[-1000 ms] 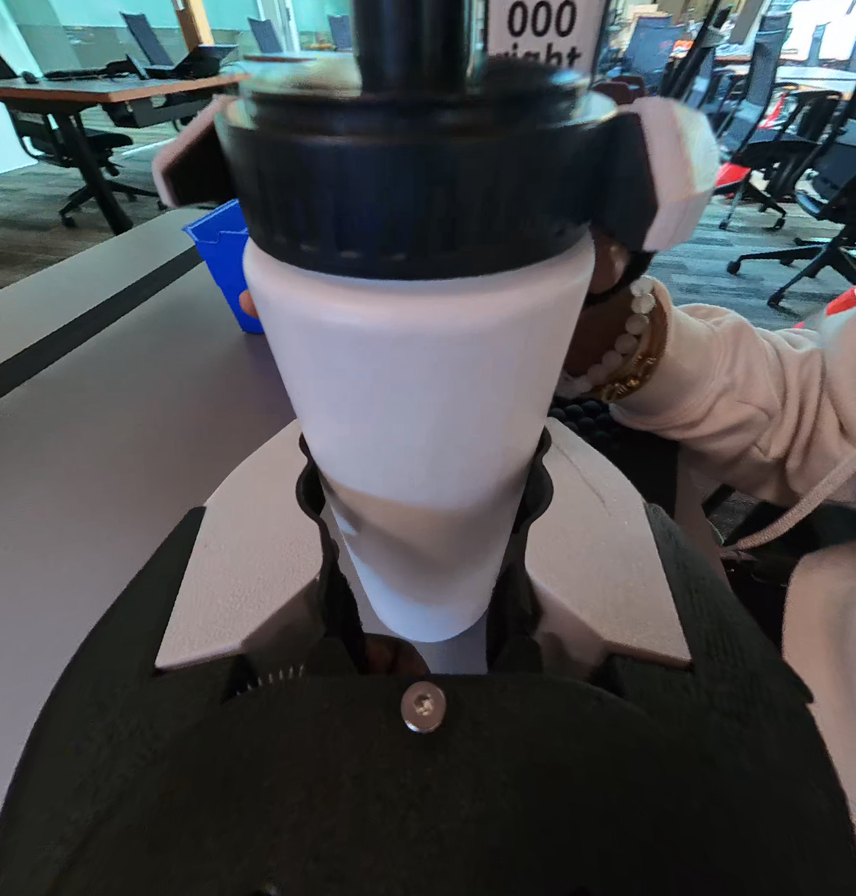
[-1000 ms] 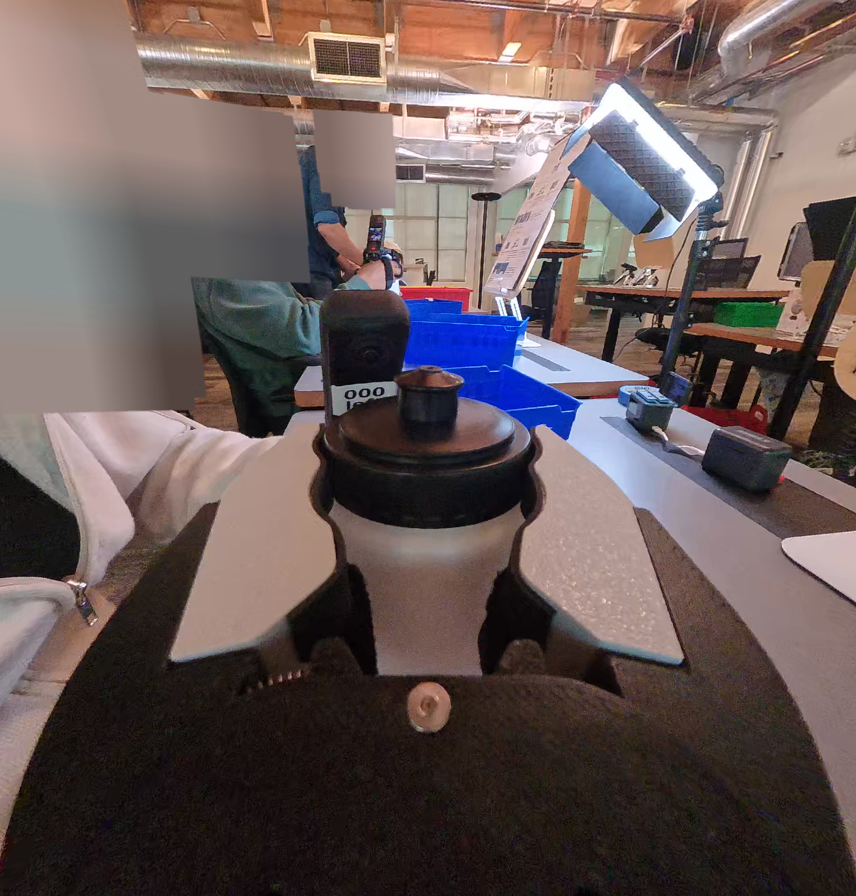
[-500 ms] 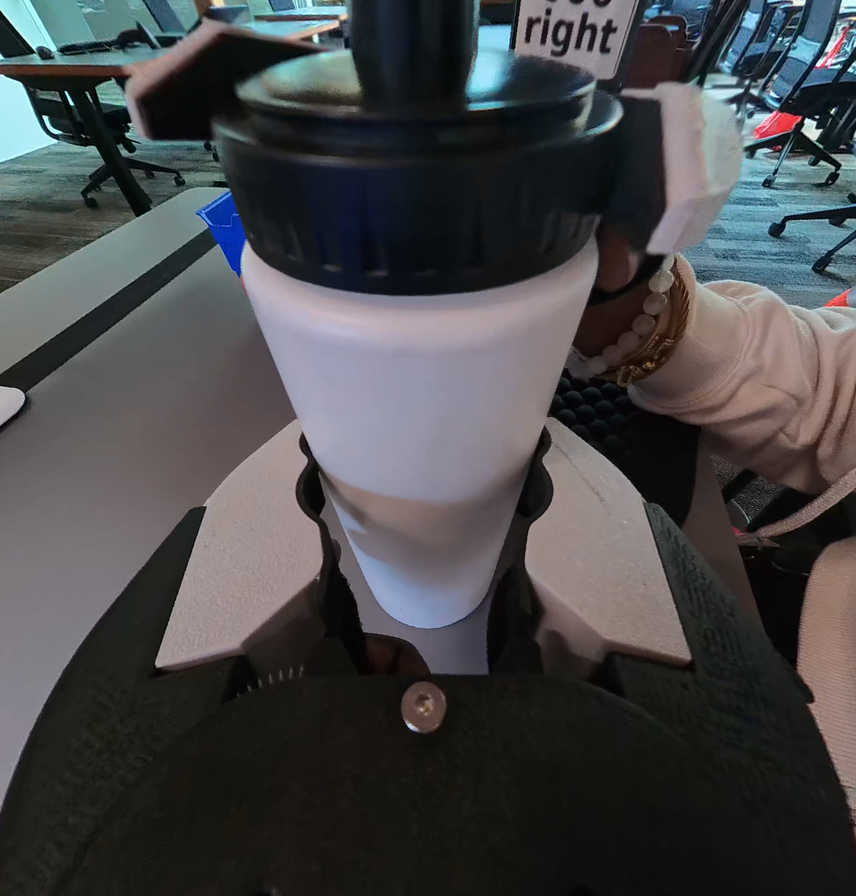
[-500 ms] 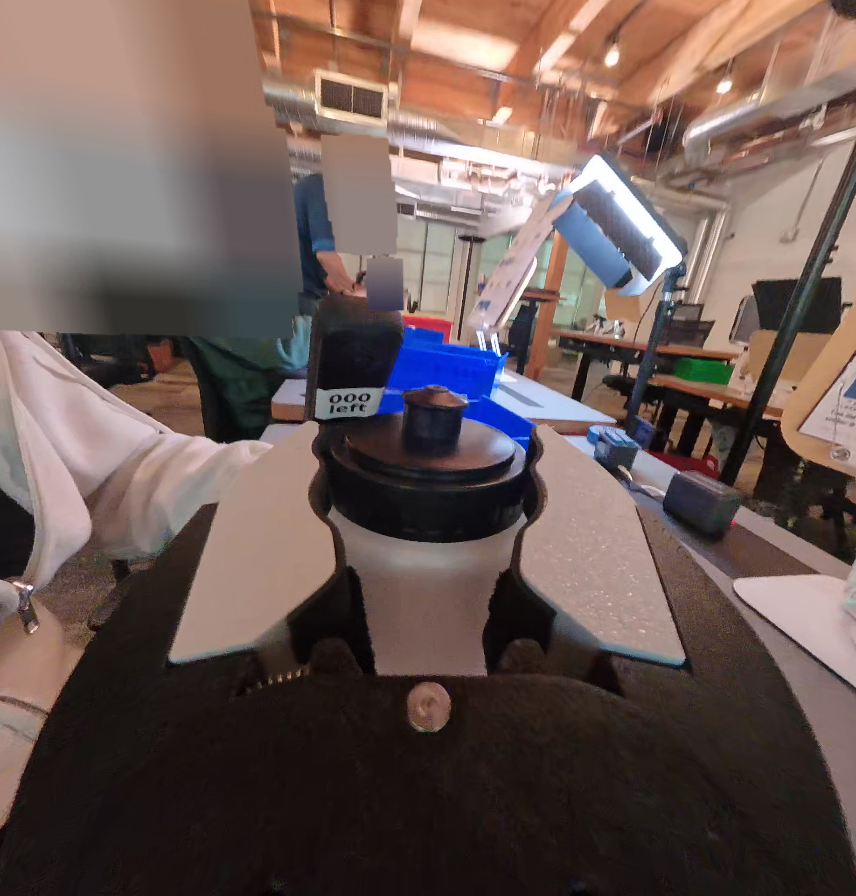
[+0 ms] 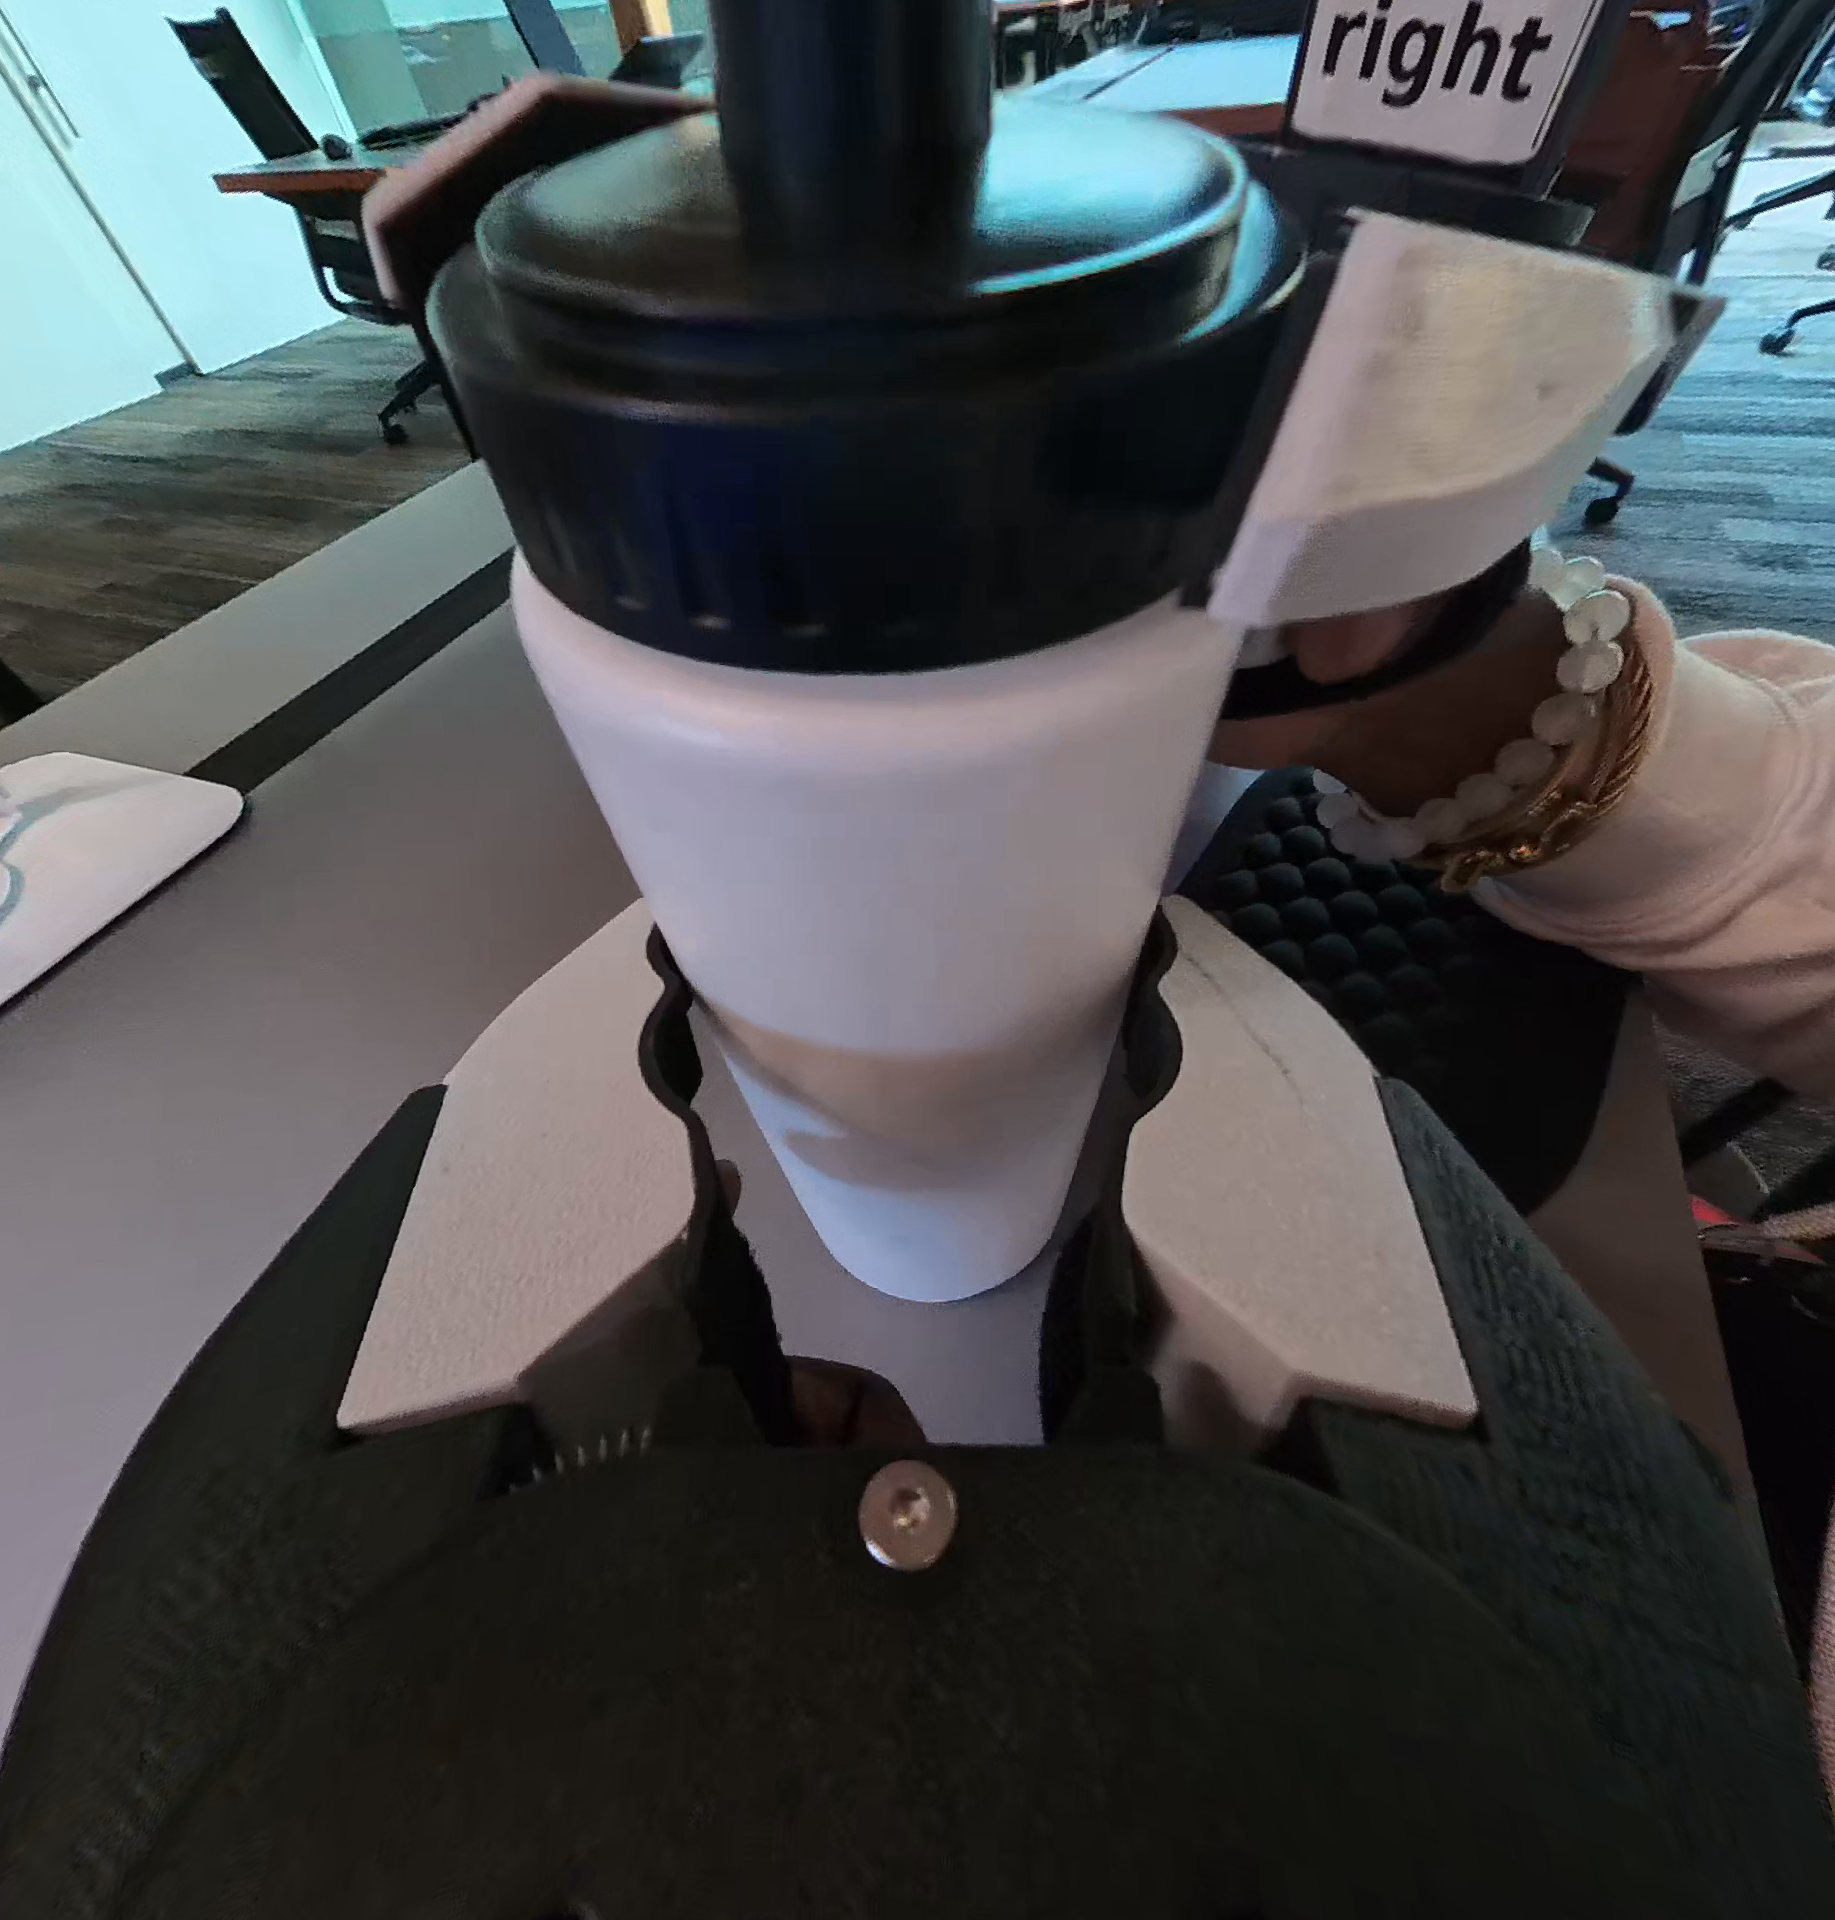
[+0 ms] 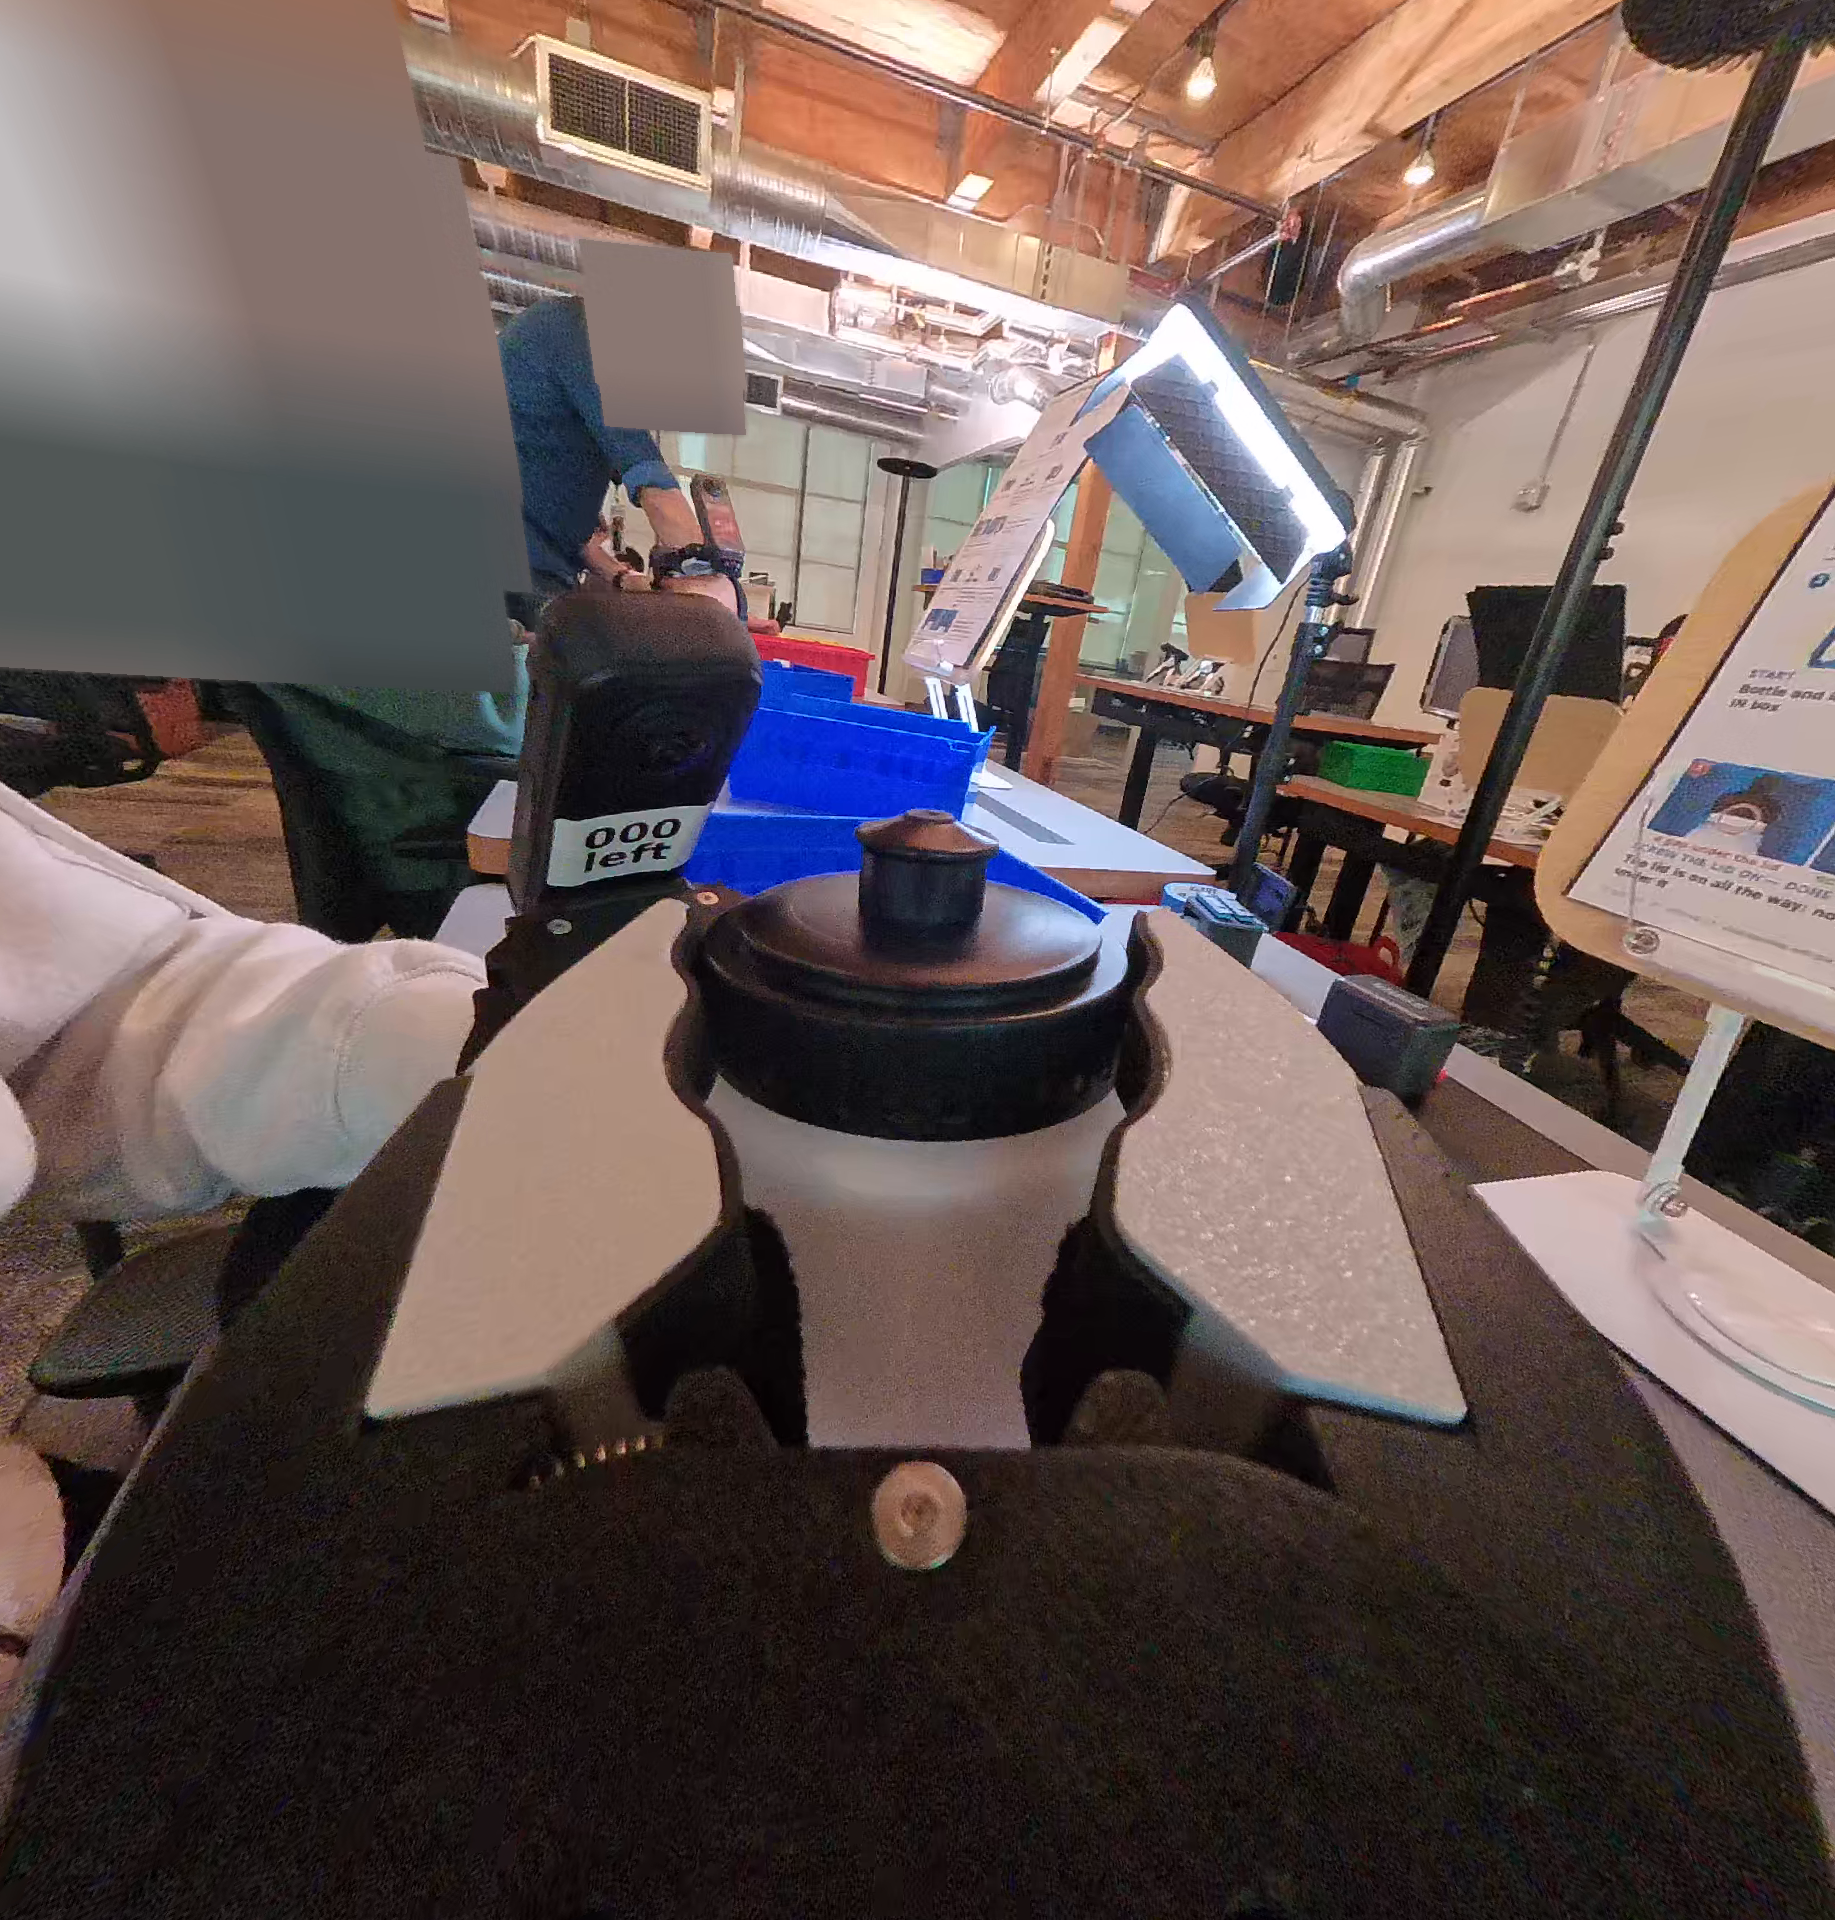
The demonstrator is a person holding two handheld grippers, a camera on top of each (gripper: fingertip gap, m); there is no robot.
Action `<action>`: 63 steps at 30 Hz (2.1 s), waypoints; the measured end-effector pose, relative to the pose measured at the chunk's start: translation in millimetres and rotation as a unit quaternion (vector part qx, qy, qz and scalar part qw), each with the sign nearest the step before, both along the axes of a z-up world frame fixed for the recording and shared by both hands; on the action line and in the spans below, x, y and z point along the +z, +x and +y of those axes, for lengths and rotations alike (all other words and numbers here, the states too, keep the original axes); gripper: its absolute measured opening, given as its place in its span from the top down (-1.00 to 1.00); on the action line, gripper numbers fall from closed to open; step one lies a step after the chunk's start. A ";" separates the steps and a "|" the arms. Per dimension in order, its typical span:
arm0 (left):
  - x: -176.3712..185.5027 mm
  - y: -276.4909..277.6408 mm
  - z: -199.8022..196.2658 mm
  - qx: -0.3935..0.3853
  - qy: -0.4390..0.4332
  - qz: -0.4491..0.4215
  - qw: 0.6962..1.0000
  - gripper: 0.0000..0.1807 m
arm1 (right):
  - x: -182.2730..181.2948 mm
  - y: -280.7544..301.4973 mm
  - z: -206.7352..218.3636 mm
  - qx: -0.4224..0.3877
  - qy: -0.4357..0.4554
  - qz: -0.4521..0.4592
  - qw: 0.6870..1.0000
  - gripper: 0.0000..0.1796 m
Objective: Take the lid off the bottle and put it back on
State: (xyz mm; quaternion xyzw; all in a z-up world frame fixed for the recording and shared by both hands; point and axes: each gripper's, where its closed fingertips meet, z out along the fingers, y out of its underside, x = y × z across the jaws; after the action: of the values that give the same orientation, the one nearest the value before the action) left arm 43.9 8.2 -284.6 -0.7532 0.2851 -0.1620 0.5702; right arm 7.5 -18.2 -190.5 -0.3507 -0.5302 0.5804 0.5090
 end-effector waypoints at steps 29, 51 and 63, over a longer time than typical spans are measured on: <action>95.8 -51.0 -12.1 -0.031 0.202 -0.306 0.930 -0.41 | -47.5 -23.0 43.9 -0.269 0.253 -0.099 0.924 0.05; 51.7 -54.2 13.9 0.058 0.239 -0.097 0.965 -0.39 | -143.0 224.3 237.2 -0.446 -0.193 -0.444 0.753 0.05; 54.7 -38.2 -3.8 0.039 0.233 -0.060 0.970 -0.32 | -126.3 228.0 248.1 -0.506 -0.148 -0.401 0.750 0.13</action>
State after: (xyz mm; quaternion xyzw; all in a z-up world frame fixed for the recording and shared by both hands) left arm 5.7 4.3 -229.8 -0.5990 0.2505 -0.1137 0.7520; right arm 235.4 229.9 -316.8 -0.8390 -0.3377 0.1158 0.4106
